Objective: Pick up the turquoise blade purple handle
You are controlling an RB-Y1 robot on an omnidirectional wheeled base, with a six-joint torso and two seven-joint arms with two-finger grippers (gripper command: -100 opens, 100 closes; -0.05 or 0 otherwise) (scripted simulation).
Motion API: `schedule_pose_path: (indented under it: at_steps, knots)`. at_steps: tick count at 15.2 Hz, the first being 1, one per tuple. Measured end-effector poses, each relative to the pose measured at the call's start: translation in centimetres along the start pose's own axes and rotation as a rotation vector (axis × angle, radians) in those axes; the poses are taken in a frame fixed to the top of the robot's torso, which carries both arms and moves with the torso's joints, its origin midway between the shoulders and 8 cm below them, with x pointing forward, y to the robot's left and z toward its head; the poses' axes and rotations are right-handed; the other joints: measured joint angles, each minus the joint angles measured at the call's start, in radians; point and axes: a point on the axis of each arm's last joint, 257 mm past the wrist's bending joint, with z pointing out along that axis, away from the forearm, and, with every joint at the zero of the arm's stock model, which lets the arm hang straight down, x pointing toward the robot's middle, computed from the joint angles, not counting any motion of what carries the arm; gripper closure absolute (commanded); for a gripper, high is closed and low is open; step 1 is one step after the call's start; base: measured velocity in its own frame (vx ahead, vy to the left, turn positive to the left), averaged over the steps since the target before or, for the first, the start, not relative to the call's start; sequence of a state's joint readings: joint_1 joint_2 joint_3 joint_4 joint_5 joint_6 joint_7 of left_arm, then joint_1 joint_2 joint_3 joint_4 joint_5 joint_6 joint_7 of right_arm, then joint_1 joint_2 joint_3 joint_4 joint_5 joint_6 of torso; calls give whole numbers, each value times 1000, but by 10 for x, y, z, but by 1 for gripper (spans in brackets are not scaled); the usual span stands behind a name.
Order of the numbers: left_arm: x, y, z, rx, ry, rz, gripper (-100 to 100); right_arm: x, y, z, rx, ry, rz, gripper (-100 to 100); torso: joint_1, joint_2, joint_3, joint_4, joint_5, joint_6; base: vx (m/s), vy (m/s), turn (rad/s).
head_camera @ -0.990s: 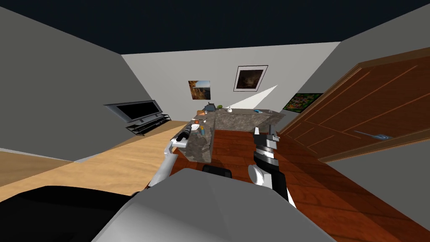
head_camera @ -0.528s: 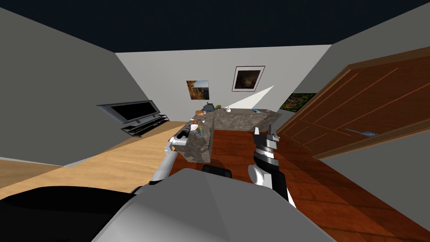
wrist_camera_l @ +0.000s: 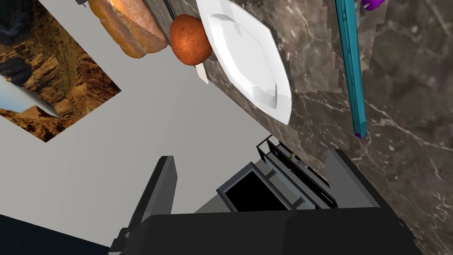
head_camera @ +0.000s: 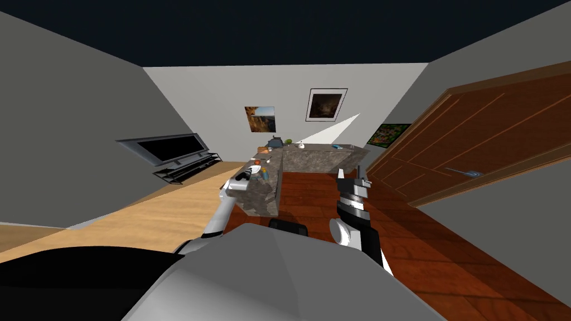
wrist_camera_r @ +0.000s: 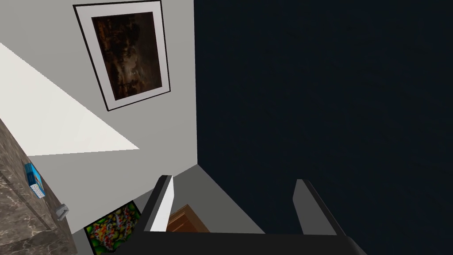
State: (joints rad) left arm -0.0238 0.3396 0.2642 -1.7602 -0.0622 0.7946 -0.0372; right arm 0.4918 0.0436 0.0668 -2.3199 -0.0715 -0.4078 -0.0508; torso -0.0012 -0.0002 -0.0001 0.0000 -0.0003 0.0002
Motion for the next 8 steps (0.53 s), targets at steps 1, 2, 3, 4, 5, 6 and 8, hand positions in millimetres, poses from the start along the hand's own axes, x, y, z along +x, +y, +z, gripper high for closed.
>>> schedule_pose_path:
  at_steps: [1, 2, 3, 4, 5, 6, 8]
  knots:
    - [-2, 3, 1, -19, -3, 1, -100, 0, 0, 0, 0, 0, 0, 0, 0, 0, 0, 0, 0, 0, 5, -14, -29]
    - [-3, 8, 1, -38, -4, 2, -100, 0, 0, 0, 0, 0, 0, 0, 0, 0, 0, 0, 0, 0, 4, -21, -64]
    - [-5, 11, 3, -60, -8, 3, -100, 0, 0, 0, 0, 0, 0, 0, 0, 0, 0, 0, 0, 0, 6, -24, -78]
    - [-7, 15, 5, -82, -11, 3, -100, 0, 0, 0, 0, 0, 0, 0, 0, 0, 0, 0, 0, 0, 6, -16, -29]
    - [-9, 19, 6, -102, -12, 4, -100, 0, 0, 0, 0, 0, 0, 0, 0, 0, 0, 0, 0, 0, 4, -8, 5]
    - [-10, 23, 6, -118, -12, 4, -100, 0, 0, 0, 0, 0, 0, 0, 0, 0, 0, 0, 0, 0, 4, -15, -55]
    - [-14, 30, 9, -156, -17, 4, -100, 0, 0, 0, 0, 0, 0, 0, 0, 0, 0, 0, 0, 0, 6, -16, -51]
